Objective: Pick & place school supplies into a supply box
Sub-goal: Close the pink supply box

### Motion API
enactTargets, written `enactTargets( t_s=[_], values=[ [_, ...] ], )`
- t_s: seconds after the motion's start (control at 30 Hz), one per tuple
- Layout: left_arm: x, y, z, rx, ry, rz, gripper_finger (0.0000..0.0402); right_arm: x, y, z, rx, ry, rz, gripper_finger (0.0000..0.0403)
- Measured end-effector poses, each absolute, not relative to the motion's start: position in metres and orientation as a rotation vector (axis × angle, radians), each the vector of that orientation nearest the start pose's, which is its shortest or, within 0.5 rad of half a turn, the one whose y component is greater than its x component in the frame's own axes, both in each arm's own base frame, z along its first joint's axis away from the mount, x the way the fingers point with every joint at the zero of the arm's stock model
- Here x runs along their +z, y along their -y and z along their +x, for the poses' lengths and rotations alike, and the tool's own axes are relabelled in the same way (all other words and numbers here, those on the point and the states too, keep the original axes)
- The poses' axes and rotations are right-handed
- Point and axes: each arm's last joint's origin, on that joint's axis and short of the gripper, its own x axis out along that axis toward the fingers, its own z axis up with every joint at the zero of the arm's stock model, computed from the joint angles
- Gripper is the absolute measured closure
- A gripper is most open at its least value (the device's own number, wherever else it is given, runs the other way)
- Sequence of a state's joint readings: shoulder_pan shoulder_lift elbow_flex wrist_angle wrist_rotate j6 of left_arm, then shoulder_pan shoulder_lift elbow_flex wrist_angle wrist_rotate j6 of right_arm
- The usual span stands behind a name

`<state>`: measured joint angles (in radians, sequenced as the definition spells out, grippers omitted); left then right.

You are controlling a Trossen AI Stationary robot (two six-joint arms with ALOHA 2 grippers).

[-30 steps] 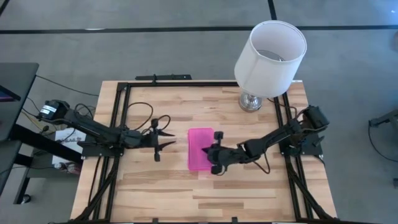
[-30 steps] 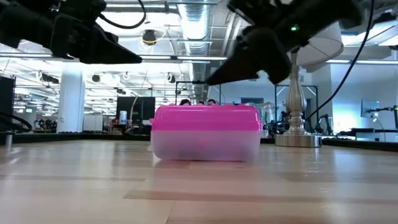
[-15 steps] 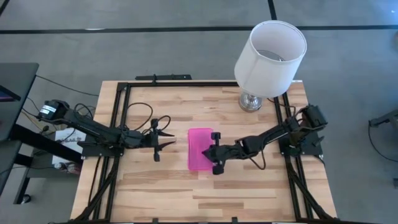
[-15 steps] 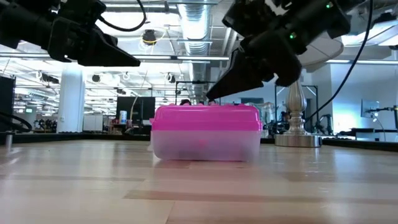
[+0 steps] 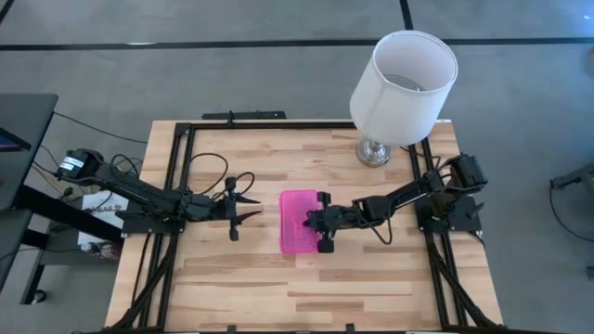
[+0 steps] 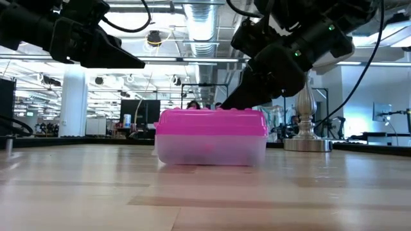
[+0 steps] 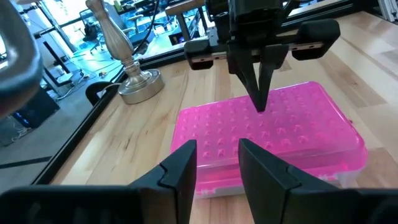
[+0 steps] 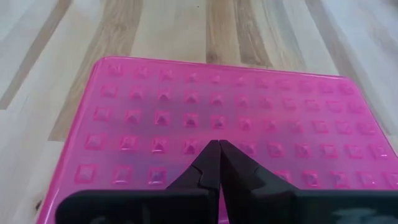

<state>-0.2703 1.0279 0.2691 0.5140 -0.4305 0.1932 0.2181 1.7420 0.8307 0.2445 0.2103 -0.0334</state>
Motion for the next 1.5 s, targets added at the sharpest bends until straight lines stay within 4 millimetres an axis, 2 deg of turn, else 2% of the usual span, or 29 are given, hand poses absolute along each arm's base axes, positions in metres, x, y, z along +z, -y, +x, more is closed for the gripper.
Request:
enactTargets(
  t_s=[0.47,0.7,1.5],
  values=[
    [0.182,0.04,0.19,0.136,-0.245,0.276,0.0288,0.142,-0.069,0.333,0.059,-0.662,-0.124,0.0403],
    [0.182,0.04,0.19,0.134,-0.245,0.275,0.0288,0.135,-0.06,0.338,0.076,-0.673,-0.086,0.0403],
    [0.181,0.04,0.19,0.134,-0.248,0.277,0.0288,0.136,-0.061,0.335,0.041,-0.683,-0.147,0.0403]
  ],
)
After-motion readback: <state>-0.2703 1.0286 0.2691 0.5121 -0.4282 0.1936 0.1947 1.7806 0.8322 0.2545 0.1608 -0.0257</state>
